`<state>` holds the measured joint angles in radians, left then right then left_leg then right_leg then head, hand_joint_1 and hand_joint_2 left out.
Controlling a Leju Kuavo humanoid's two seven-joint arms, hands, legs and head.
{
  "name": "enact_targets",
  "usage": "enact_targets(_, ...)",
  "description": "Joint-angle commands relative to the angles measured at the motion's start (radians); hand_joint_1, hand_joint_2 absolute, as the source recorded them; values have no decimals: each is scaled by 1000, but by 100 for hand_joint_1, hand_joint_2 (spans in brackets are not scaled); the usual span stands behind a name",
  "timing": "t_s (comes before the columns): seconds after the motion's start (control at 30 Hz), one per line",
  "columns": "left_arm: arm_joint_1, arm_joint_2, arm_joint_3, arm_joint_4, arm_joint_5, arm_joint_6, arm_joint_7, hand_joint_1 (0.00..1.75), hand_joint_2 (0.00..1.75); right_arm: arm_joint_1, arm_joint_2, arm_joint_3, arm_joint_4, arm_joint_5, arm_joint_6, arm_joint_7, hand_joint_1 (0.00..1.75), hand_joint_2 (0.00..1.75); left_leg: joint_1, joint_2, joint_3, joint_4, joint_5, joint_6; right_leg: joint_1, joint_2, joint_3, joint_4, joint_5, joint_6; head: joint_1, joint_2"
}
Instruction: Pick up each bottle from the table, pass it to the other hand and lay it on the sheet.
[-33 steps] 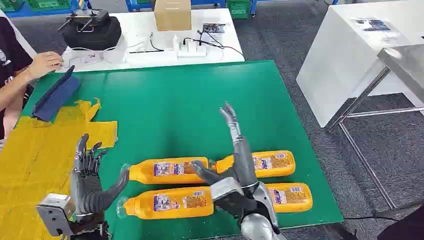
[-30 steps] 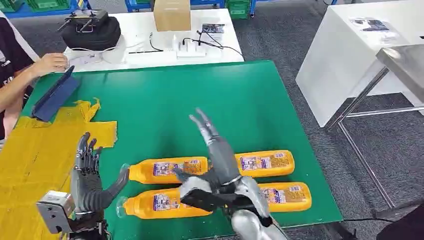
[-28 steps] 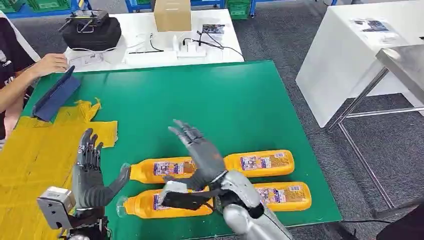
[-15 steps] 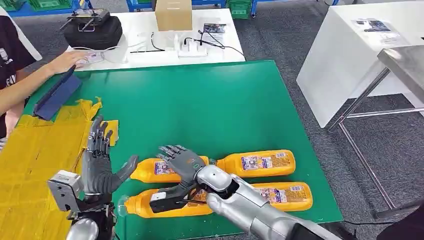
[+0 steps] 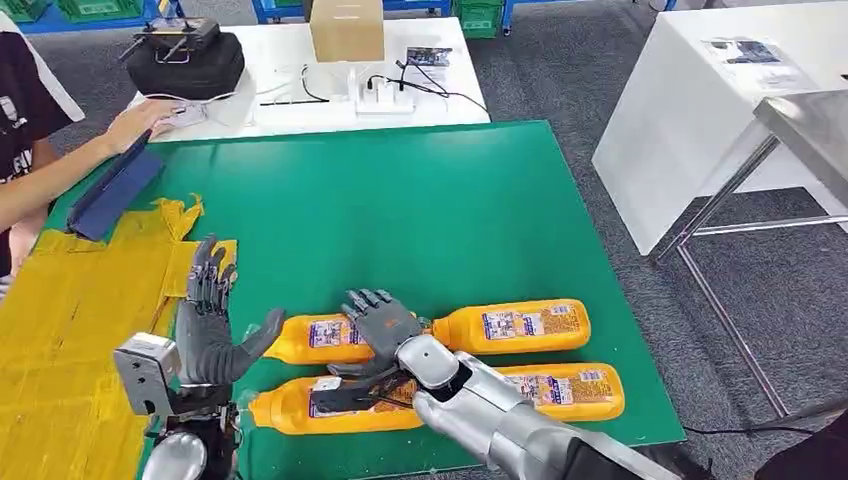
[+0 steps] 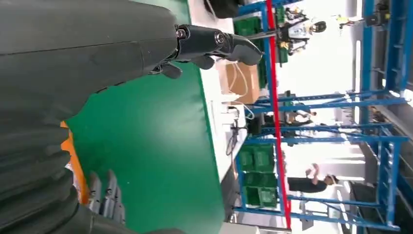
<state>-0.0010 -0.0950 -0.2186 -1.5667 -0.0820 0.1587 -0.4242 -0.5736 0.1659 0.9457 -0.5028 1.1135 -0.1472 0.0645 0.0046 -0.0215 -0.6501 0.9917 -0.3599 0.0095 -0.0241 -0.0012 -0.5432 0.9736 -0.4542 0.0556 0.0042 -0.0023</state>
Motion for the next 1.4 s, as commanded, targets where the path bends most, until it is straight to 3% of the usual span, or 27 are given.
enact_targets(0.03,-31,-6,-7,74,-5,0,11,0,175,-39,13,11,103,20,-7,31,0,0,0,1,1,0,0,0,1,-1,2,0,0,-2,0,0)
enact_targets(0.1,-31,-10,-5,80,-15,2,18,0,175,-31,18,-21,106,35,-28,69,0,0,0,0,1,0,0,0,1,-1,2,0,0,-2,0,0)
enact_targets(0.13,-30,-11,-5,81,-19,2,21,0,175,-26,19,-39,104,32,-53,93,0,175,1,0,2,0,-1,0,2,-1,3,0,-1,-3,0,0)
enact_targets(0.23,-20,-18,4,78,-30,2,30,0,175,-15,24,-112,93,35,-98,134,0,175,1,0,2,1,-1,0,2,-2,-3,0,-1,-3,0,0)
enact_targets(0.27,-17,-20,7,76,-32,3,32,0,175,-14,24,-125,88,47,-109,147,0,0,1,0,1,0,0,0,1,-1,-7,-1,0,-2,0,0)
enact_targets(0.33,-15,-22,12,77,-37,1,35,0,175,-9,24,-165,81,73,-114,157,0,0,1,1,1,0,-1,0,1,0,-7,0,-1,-2,0,0)
enact_targets(0.37,-15,-23,13,77,-38,1,36,0,175,-10,24,-167,81,80,-113,163,0,175,0,1,0,0,0,0,0,0,-7,0,0,-2,0,0)
enact_targets(0.47,-17,-27,20,86,-40,0,37,0,175,-9,27,-192,83,99,-112,176,0,175,1,1,1,0,-1,0,1,-1,3,-1,-1,-2,0,0)
enact_targets(0.8,-17,-28,21,87,-41,-1,37,0,175,-4,27,-204,76,101,-134,173,0,175,0,1,-1,0,1,0,0,0,0,0,1,0,0,0)
enact_targets(0.93,-8,-26,23,83,-41,0,37,0,175,33,24,-271,22,65,-259,111,0,175,0,1,-1,0,1,0,1,0,0,0,1,-1,0,0)
enact_targets(0.97,-5,-25,23,83,-41,1,37,0,175,41,25,-290,14,52,-277,95,0,0,1,2,0,1,0,0,1,0,1,0,0,-2,0,0)
enact_targets(1.07,-1,-22,23,82,-41,2,38,0,175,54,23,-325,-6,43,-287,56,0,0,1,1,0,0,0,0,1,0,2,0,0,-2,0,0)
enact_targets(1.23,-9,-25,23,97,-41,-6,37,0,175,52,22,-318,5,78,-209,50,0,0,1,1,-1,1,0,0,1,-1,1,0,0,-2,0,0)
enact_targets(1.27,-9,-25,23,97,-41,-6,37,0,175,54,20,-318,7,78,-208,50,0,175,1,1,-1,1,1,0,1,0,1,0,0,-2,0,0)
enact_targets(1.4,-23,-26,19,115,-39,-12,35,0,175,35,23,-304,56,93,-127,29,0,175,1,1,-1,1,0,0,2,-1,1,0,0,-2,0,0)
